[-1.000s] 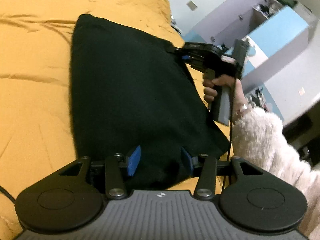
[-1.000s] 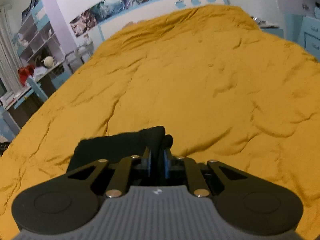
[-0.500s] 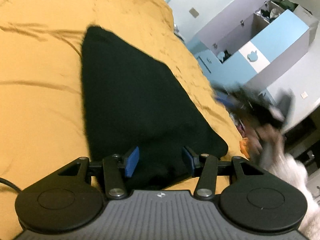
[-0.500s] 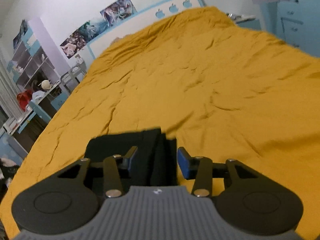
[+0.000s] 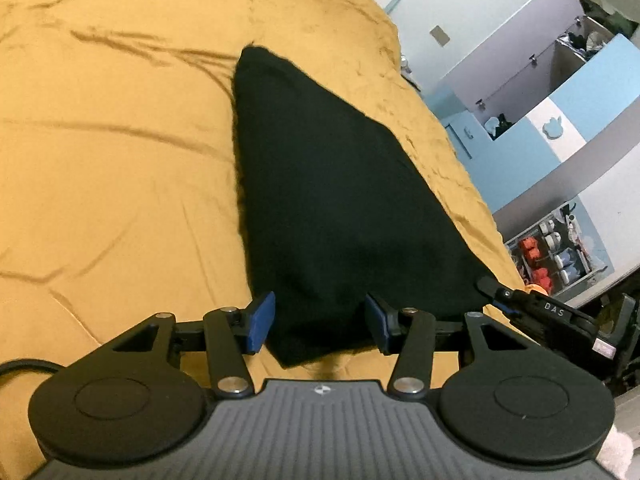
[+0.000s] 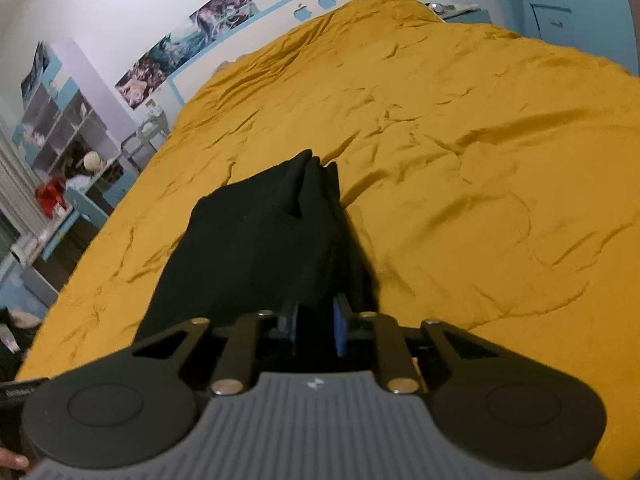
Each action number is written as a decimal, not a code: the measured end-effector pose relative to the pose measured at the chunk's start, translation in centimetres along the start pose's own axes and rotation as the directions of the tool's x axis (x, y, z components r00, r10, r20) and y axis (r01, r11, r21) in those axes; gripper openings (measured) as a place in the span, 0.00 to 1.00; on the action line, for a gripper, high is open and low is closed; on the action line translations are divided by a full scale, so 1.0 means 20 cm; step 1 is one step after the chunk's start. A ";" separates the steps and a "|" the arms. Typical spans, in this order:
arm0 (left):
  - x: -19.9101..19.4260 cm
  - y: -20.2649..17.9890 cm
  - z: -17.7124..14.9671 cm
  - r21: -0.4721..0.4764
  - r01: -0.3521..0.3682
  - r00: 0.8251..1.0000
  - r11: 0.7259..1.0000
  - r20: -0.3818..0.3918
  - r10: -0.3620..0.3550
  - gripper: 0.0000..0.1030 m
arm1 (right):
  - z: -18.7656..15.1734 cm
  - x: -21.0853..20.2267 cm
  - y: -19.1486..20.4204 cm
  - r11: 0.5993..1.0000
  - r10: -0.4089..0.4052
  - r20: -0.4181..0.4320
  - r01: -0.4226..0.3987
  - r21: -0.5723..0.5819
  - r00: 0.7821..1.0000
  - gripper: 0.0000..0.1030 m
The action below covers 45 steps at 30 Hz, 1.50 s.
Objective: Fold small clothes
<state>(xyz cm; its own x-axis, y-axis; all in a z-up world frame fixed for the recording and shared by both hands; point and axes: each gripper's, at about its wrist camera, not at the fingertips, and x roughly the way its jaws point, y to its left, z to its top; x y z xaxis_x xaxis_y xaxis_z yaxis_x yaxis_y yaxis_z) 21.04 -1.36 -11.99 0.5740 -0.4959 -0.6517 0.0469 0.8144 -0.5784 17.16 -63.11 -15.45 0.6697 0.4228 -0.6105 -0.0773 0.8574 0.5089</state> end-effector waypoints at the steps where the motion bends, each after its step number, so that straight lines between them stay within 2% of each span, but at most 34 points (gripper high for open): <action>1: -0.01 0.01 0.00 -0.002 0.005 1.000 1.000 0.000 -0.005 0.55 | 0.01 -0.01 0.00 1.000 -0.004 0.009 0.004 0.011 1.000 0.08; 4: -0.03 -0.01 -0.01 0.034 0.011 1.000 0.999 -0.005 -0.010 0.55 | 0.04 -0.11 0.02 0.999 -0.022 0.080 0.020 0.032 0.997 0.06; 6: -0.04 -0.01 -0.02 0.034 -0.001 1.000 0.999 -0.007 0.002 0.55 | 0.03 -0.10 0.00 0.999 -0.041 0.050 0.040 0.034 0.998 0.06; 10: -0.07 0.07 -0.03 -0.043 -0.006 1.000 0.999 -0.021 0.005 0.55 | -0.03 0.01 -0.07 0.996 -0.068 -0.004 0.068 0.065 0.998 0.06; 13: -0.06 0.13 -0.04 -0.114 0.026 0.999 0.993 -0.031 -0.030 0.55 | -0.05 0.01 -0.11 0.994 -0.049 0.006 0.048 0.102 0.999 0.06; 16: -0.01 0.18 -0.03 -0.172 0.095 0.993 0.980 -0.050 -0.105 0.54 | -0.06 0.02 -0.12 0.994 -0.050 0.001 0.049 0.097 0.999 0.08; 17: 0.01 0.18 -0.03 -0.150 0.106 0.991 0.983 -0.069 -0.118 0.48 | -0.06 0.02 -0.12 0.994 -0.051 -0.003 0.051 0.098 0.999 0.08; 19: 0.02 0.14 -0.04 -0.063 0.063 0.993 0.996 -0.097 -0.069 0.25 | -0.06 0.03 -0.13 0.994 -0.052 -0.009 0.053 0.099 0.999 0.08; 20: 0.03 0.14 -0.04 -0.038 0.042 0.993 0.998 -0.107 -0.046 0.22 | -0.06 0.03 -0.13 0.993 -0.053 -0.012 0.054 0.102 0.999 0.13; 21: 0.03 0.14 -0.04 -0.041 0.038 0.993 0.998 -0.111 -0.042 0.21 | -0.05 0.03 -0.14 0.992 -0.066 -0.017 0.067 0.103 0.998 0.29; 22: 0.02 0.15 -0.04 -0.058 0.045 0.993 0.997 -0.111 -0.052 0.20 | -0.05 0.03 -0.14 0.992 -0.071 -0.021 0.072 0.103 0.997 0.37; 23: 0.01 0.16 -0.03 -0.074 0.056 0.992 0.996 -0.109 -0.064 0.21 | -0.04 0.02 -0.15 0.992 -0.056 -0.020 0.058 0.111 0.998 0.39; 25: -0.03 0.17 -0.01 -0.108 0.080 0.991 0.991 -0.094 -0.091 0.24 | 0.00 -0.02 -0.17 0.991 -0.019 -0.005 0.020 0.133 1.000 0.41; 26: -0.06 0.18 0.00 -0.124 0.094 0.992 0.988 -0.075 -0.104 0.27 | 0.02 -0.04 -0.18 0.991 -0.007 0.018 0.005 0.137 1.000 0.46; 28: -0.11 0.19 0.04 -0.148 0.139 0.989 0.979 -0.033 -0.146 0.48 | 0.11 -0.08 -0.20 0.990 0.021 0.077 -0.031 0.135 0.997 0.55; 30: -0.11 0.19 0.08 -0.162 0.146 0.989 0.976 -0.009 -0.150 0.59 | 0.22 -0.07 -0.20 0.990 0.046 0.101 -0.059 0.128 0.994 0.59; 33: -0.06 0.19 0.13 -0.161 0.103 0.994 0.981 -0.016 -0.107 0.61 | 0.41 0.04 -0.19 0.989 0.105 0.099 -0.114 0.093 0.990 0.68; 34: -0.03 0.20 0.13 -0.178 0.091 0.995 0.980 -0.032 -0.098 0.61 | 0.46 0.11 -0.19 0.987 0.130 0.081 -0.137 0.084 0.988 0.69; 37: 0.05 0.22 0.13 -0.228 0.111 0.986 0.967 -0.095 -0.136 0.61 | 0.62 0.35 -0.25 0.966 0.227 -0.016 -0.223 0.133 0.974 0.71; 39: 0.10 0.21 0.11 -0.193 0.120 0.979 0.974 -0.138 -0.148 0.61 | 0.70 0.55 -0.31 0.945 0.283 -0.092 -0.261 0.195 0.955 0.71; 41: 0.12 0.17 0.10 -0.123 0.136 0.973 0.983 -0.172 -0.156 0.66 | 0.75 0.70 -0.36 0.924 0.336 -0.148 -0.295 0.243 0.930 0.71; 42: 0.13 0.17 0.10 -0.116 0.146 0.970 0.983 -0.178 -0.165 0.70 | 0.77 0.77 -0.37 0.913 0.363 -0.169 -0.313 0.263 0.916 0.71; 45: 0.16 0.20 0.12 -0.163 0.163 0.961 0.973 -0.197 -0.194 0.72 | 0.78 0.94 -0.40 0.894 0.396 -0.203 -0.325 0.308 0.895 0.71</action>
<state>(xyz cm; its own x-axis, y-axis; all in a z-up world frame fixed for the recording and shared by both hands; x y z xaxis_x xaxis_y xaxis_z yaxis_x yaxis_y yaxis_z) 25.04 0.99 -15.30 0.3816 -0.6940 -0.6106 0.0061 0.6624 -0.7491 41.95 -66.61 -21.63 0.4189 0.7777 -0.4687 -0.0594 0.5386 0.8405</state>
